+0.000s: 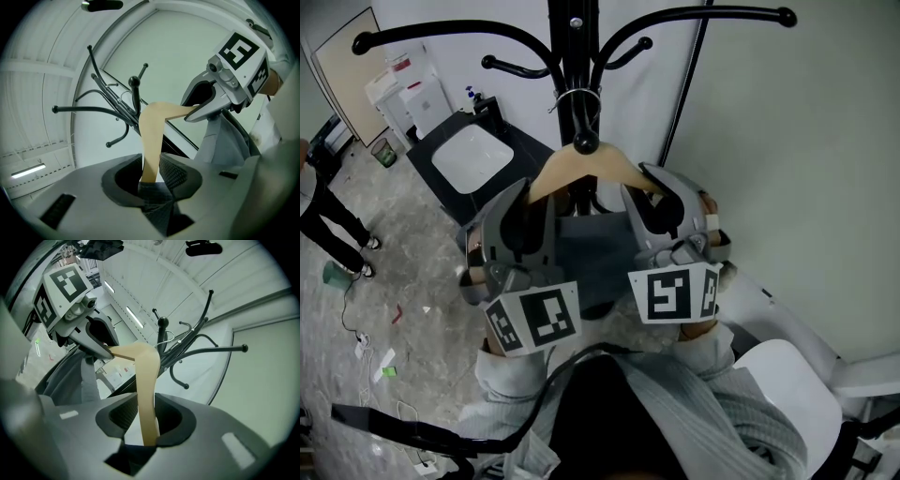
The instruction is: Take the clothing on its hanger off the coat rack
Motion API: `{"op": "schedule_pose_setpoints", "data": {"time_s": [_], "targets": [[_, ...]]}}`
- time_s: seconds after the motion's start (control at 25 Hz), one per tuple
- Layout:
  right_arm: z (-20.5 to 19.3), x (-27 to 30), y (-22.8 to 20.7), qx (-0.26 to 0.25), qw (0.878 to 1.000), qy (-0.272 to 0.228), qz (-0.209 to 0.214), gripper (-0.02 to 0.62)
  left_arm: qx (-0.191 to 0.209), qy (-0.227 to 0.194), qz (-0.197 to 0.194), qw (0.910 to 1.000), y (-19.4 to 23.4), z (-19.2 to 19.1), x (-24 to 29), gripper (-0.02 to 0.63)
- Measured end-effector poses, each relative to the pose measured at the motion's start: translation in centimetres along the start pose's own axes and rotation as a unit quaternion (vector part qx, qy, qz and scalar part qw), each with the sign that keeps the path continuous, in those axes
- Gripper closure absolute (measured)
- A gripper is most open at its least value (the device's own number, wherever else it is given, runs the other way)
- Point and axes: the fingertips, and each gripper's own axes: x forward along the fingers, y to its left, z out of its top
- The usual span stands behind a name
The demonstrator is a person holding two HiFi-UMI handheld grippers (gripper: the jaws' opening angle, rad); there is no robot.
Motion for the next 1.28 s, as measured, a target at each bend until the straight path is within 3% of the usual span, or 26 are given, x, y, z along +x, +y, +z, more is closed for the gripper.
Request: {"op": "schedule_pose_setpoints", "data": {"time_s": [0.2,0.44,0.76,1.28], "targets": [[1.3,-2.8,-2.0,-0.007,1.0,0.001,-0.029,0.487,0.009,-0.035,-0.001,0.9994,0.3,3.1,-1.6,0.492],[0.0,-6.4,-4.0,-0.009,0.997,0.037,-0.068,0.488,0.01,-0.075,-0.037,0.9964,-1.9,6.3,-1.8,0.492],[-4.1,-12.9,-6.4,-0.008,0.986,0.119,-0.116,0.488,0.0,-0.125,-0.108,0.9863,-8.1,10.8,-1.7,0.492],[-11.8,-19.4,-7.9,-0.026,0.961,0.225,-0.157,0.488,-0.015,-0.158,-0.197,0.9675,-18.5,14.0,0.1,0.497]]}}
